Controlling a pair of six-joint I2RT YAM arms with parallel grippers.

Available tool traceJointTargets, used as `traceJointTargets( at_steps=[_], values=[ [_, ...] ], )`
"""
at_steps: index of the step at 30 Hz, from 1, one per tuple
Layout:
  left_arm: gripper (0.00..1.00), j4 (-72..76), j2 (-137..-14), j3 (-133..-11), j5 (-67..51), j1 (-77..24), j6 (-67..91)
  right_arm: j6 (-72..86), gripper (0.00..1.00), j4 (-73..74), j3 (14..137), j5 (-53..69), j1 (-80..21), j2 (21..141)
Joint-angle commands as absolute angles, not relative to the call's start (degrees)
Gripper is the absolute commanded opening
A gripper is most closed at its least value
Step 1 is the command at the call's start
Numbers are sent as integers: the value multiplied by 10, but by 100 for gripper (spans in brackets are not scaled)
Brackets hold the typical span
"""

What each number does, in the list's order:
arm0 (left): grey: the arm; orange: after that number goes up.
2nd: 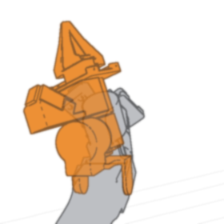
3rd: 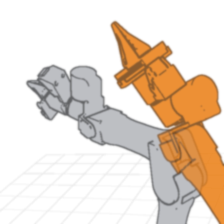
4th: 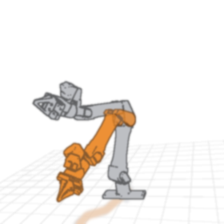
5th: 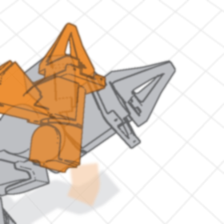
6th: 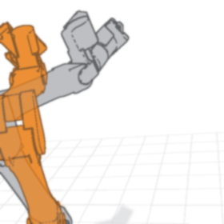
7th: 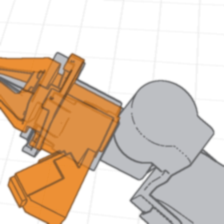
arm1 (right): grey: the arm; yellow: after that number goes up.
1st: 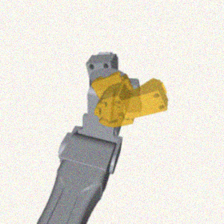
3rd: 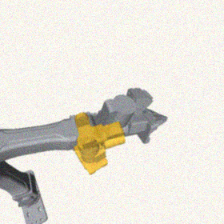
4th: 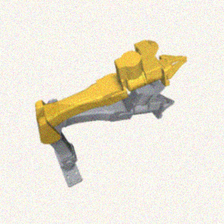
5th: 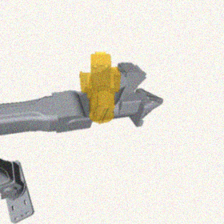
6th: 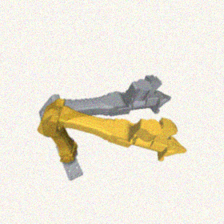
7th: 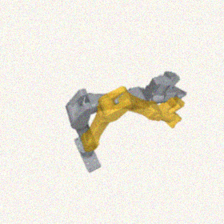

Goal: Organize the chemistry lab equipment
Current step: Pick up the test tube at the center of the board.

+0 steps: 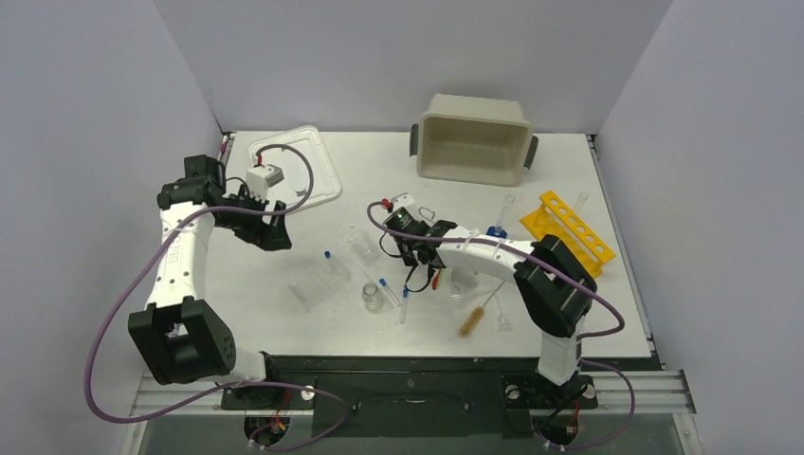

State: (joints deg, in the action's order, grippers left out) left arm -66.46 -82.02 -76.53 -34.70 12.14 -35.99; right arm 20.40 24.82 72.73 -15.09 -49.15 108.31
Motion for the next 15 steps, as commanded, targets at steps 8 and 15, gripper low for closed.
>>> traceJointTargets(
  at_steps=[8,15],
  values=[
    [97,-554,-760,-824,-529,70,-214,254,0,126,798,-191,-550,885],
    [97,-463,-732,-811,-603,32,-113,321,0,74,862,-133,-579,880]
  ],
)
